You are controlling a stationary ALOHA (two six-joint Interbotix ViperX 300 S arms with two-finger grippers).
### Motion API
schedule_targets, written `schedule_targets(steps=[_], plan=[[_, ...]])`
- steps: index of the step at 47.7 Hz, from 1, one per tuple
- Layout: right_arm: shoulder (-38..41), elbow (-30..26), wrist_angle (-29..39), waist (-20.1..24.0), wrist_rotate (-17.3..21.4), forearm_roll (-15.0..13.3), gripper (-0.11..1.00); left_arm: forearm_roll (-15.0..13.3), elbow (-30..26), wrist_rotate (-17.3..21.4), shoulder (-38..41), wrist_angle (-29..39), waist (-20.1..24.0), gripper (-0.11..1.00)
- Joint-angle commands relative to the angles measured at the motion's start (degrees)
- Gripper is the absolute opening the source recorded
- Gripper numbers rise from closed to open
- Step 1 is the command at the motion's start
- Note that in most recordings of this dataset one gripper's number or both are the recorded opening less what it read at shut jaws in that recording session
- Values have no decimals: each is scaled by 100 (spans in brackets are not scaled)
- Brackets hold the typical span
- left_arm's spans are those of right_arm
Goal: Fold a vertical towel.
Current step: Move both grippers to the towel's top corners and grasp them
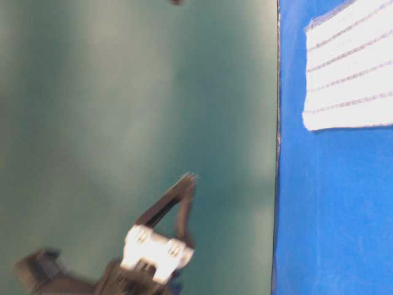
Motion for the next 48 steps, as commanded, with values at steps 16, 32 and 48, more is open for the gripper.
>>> schedule_targets(steps=[16,32,48], plan=[[2320,-562,-580,-580,-44,-185,56,-9,-1283,9,2021,-220,352,83],[3340,-668,-958,-729,-44,-185,56,0,-1846,18,2936,-325,501,82],[3674,-738,-1063,-817,-35,-176,55,0,-1942,18,3261,-316,703,79]])
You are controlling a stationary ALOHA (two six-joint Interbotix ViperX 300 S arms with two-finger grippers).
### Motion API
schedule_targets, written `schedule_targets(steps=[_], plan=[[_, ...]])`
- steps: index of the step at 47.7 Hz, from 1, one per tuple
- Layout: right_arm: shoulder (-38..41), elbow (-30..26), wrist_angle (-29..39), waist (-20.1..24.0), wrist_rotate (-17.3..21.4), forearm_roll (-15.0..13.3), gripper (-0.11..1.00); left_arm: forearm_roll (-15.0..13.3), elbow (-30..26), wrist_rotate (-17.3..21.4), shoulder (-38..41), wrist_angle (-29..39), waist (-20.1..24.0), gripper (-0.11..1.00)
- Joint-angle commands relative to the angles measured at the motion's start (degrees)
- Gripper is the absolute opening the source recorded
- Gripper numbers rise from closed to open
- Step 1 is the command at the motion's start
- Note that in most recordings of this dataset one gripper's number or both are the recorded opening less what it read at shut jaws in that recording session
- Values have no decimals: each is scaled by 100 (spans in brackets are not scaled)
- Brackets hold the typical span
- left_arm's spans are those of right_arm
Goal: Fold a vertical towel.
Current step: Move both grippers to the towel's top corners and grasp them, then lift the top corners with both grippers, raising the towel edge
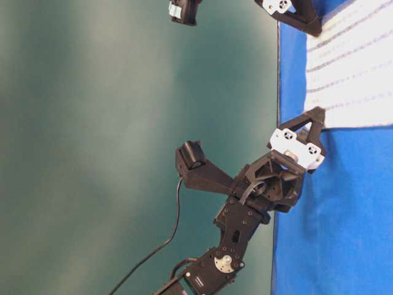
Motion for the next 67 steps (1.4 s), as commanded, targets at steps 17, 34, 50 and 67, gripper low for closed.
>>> schedule_targets(steps=[17,34,50,67], plan=[[97,-141,-44,-35,0,-9,9,-9,-193,220,185,-44,35,6],[53,-158,-62,-35,18,0,9,-9,-149,237,70,97,53,5],[-352,-193,-35,-360,18,9,9,-9,-105,483,-404,264,272,5],[-404,-404,-53,-686,-79,-18,9,-9,-334,712,-519,554,615,5]])
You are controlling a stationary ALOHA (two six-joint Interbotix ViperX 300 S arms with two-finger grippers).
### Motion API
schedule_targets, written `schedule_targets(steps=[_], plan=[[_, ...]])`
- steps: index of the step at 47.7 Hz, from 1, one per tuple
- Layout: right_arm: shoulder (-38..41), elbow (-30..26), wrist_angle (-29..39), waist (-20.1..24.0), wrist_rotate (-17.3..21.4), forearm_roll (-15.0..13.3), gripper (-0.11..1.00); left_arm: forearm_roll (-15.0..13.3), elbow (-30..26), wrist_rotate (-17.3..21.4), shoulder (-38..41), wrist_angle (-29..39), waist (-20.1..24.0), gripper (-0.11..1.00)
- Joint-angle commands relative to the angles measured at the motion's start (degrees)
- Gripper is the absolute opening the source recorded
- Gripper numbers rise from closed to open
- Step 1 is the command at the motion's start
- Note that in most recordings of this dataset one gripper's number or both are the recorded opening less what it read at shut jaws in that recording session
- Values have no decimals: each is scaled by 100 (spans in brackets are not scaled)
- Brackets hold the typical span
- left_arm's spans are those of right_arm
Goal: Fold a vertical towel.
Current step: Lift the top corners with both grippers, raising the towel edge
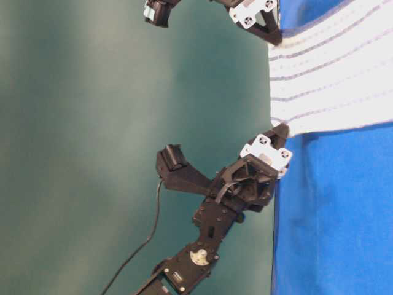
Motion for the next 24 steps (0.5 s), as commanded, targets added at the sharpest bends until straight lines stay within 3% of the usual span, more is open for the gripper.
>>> schedule_targets(steps=[1,16,24], plan=[[-114,-79,-26,-97,-18,9,9,-9,-70,70,-255,26,123,5],[-580,-18,123,-97,-18,0,9,-9,35,220,-589,53,0,5],[-1248,-9,501,-97,-26,0,9,0,132,606,-967,53,-141,5]])
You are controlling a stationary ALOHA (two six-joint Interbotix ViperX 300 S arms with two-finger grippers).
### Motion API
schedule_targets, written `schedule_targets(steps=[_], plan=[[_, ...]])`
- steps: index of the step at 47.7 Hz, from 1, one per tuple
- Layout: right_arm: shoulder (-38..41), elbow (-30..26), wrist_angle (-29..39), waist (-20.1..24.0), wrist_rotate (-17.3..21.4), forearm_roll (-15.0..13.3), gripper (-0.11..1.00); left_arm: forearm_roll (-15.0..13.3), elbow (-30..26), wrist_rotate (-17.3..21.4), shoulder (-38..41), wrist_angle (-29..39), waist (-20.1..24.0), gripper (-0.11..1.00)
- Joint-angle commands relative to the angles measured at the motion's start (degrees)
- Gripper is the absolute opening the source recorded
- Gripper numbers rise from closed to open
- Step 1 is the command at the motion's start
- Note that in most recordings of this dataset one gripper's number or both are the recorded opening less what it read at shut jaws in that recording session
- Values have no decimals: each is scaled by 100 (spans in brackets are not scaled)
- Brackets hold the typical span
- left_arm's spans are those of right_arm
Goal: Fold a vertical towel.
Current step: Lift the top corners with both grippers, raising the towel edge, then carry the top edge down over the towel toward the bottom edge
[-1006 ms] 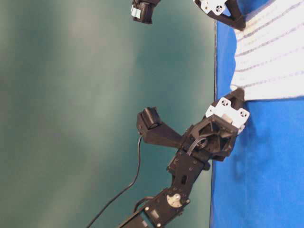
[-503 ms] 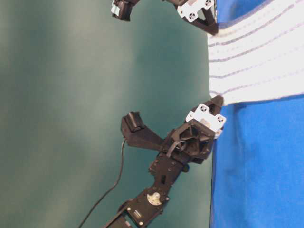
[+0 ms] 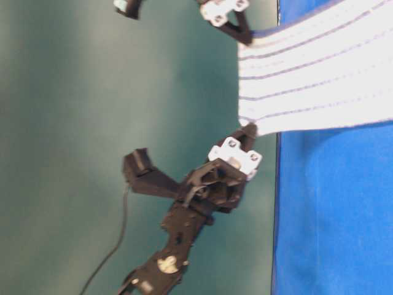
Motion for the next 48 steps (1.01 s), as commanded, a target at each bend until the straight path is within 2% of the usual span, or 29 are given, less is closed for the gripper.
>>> schedule_targets(steps=[1,12,23,32,39,48], plan=[[-466,-26,193,-70,-9,0,9,0,0,167,-404,-18,-79,5],[-1354,193,448,70,-9,0,9,0,185,308,-958,62,-246,5],[-1925,562,615,334,62,9,9,0,387,264,-1081,123,-448,5],[-2417,809,1055,984,158,97,9,-9,562,211,-1151,308,-870,5],[-2663,914,1415,1582,316,176,9,-9,747,-18,-1213,378,-1283,5],[-2646,1028,1854,2452,729,193,9,-9,949,-202,-1248,387,-1898,5]])
